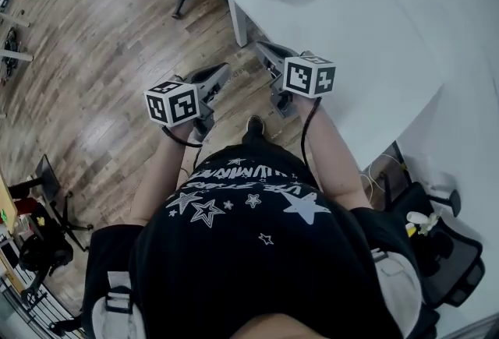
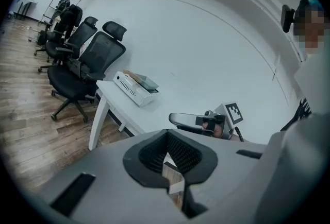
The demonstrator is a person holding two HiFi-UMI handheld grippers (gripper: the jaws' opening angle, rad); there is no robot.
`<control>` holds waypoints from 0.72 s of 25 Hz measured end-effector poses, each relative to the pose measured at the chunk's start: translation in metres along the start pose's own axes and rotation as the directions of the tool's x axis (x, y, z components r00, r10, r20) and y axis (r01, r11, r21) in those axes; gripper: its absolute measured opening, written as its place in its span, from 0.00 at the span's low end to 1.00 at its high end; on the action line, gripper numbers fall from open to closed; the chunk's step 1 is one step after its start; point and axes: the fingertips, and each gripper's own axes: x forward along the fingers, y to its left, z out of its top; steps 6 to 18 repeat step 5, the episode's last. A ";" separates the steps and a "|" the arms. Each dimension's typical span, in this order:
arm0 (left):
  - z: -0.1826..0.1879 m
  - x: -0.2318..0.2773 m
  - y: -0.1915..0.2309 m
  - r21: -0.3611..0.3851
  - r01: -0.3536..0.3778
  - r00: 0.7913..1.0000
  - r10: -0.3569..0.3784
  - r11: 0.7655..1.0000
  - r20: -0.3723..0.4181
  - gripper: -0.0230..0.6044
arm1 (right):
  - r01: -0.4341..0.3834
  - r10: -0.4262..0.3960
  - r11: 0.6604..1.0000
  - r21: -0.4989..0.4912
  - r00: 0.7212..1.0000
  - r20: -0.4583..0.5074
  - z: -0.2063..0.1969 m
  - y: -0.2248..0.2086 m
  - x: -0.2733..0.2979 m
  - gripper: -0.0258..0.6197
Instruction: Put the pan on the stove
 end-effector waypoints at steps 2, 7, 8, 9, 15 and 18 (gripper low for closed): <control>-0.007 -0.015 -0.004 0.001 -0.002 1.000 0.002 1.000 0.008 0.05 | 0.001 -0.001 1.000 -0.003 1.000 0.002 -0.009 0.012 -0.003 0.05; -0.018 -0.037 -0.011 0.003 -0.006 1.000 0.006 1.000 0.019 0.05 | 0.005 -0.005 1.000 -0.010 1.000 0.006 -0.023 0.030 -0.009 0.05; -0.018 -0.037 -0.011 0.003 -0.006 1.000 0.006 1.000 0.019 0.05 | 0.005 -0.005 1.000 -0.010 1.000 0.006 -0.023 0.030 -0.009 0.05; -0.018 -0.037 -0.011 0.003 -0.006 1.000 0.006 1.000 0.019 0.05 | 0.005 -0.005 1.000 -0.010 1.000 0.006 -0.023 0.030 -0.009 0.05; -0.018 -0.037 -0.011 0.003 -0.006 1.000 0.006 1.000 0.019 0.05 | 0.005 -0.005 1.000 -0.010 1.000 0.006 -0.023 0.030 -0.009 0.05; -0.018 -0.037 -0.011 0.003 -0.006 1.000 0.006 1.000 0.019 0.05 | 0.005 -0.005 1.000 -0.010 1.000 0.006 -0.023 0.030 -0.009 0.05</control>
